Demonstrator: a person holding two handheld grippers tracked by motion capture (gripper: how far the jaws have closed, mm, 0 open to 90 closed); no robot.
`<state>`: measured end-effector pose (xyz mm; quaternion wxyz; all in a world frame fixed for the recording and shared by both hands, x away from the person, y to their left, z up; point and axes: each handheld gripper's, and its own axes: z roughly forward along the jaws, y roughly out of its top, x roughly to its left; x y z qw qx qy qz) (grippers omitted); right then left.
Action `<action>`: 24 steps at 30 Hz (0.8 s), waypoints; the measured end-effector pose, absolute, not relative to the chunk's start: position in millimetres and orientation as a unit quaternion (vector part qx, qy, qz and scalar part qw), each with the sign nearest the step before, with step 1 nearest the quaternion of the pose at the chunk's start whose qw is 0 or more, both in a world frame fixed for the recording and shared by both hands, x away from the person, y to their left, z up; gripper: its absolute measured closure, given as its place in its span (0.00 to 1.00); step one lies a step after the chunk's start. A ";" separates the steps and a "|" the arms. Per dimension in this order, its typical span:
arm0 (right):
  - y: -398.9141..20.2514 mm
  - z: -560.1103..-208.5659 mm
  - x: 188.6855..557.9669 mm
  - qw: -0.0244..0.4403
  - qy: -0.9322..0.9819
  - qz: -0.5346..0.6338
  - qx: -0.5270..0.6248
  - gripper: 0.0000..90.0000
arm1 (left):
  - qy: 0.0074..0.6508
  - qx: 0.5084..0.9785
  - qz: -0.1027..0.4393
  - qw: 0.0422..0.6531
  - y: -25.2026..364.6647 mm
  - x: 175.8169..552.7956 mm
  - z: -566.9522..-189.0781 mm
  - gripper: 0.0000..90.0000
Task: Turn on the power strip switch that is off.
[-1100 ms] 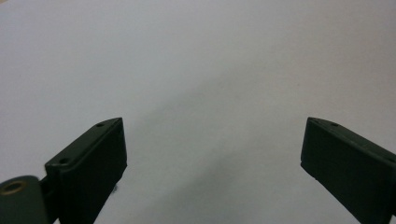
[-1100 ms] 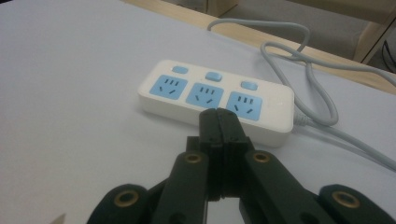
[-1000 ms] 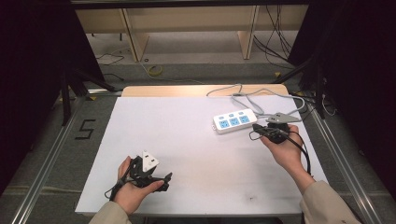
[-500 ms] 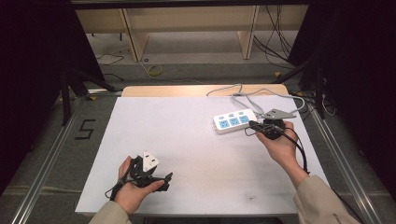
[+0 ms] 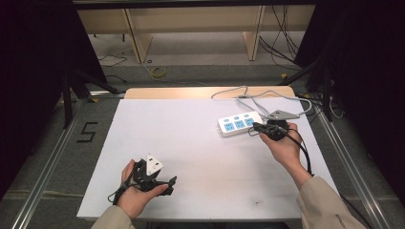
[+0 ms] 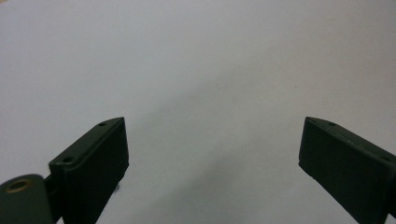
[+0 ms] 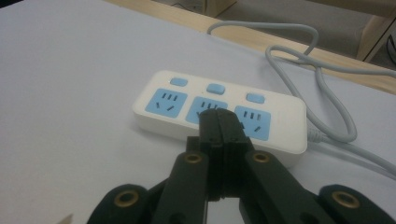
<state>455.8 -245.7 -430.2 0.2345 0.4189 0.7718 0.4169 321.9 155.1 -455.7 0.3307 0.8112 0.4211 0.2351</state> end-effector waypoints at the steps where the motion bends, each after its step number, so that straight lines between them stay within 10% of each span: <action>1: -245.3 -431.2 456.9 0.234 0.772 0.415 0.420 1.00 | 0.421 0.811 0.235 0.331 155.1 322.0 -455.8 0.09; 24: -233.5 -431.9 477.0 0.235 0.776 0.404 0.424 1.00 | 0.421 0.811 0.235 0.332 154.6 322.1 -456.1 0.09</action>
